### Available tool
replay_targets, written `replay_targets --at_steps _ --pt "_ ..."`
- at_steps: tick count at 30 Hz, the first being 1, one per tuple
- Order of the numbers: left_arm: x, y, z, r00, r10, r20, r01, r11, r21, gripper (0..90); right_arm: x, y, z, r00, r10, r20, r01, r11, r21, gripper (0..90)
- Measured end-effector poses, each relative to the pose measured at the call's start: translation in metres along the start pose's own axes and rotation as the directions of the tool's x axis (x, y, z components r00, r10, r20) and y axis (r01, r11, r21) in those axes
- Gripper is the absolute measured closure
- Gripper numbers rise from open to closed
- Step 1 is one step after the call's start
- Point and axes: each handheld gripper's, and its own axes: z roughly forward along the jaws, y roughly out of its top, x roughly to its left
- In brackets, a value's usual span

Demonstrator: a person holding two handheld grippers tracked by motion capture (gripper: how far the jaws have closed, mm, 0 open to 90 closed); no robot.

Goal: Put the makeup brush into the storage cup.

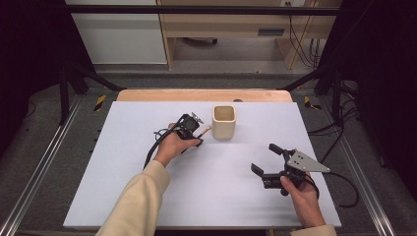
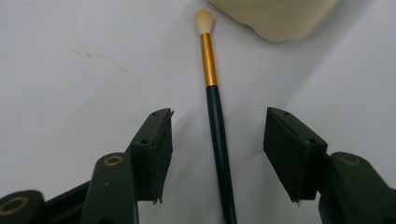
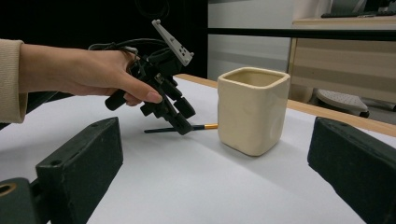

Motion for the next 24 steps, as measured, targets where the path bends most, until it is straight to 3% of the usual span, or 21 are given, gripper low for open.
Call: replay_targets --at_steps 24 --pt "0.003 -0.0025 0.0003 0.9996 -0.026 0.006 0.026 0.9996 0.013 59.1 0.0001 -0.0001 0.0005 1.0 0.002 -0.001 -0.002 1.0 -0.004 3.6"
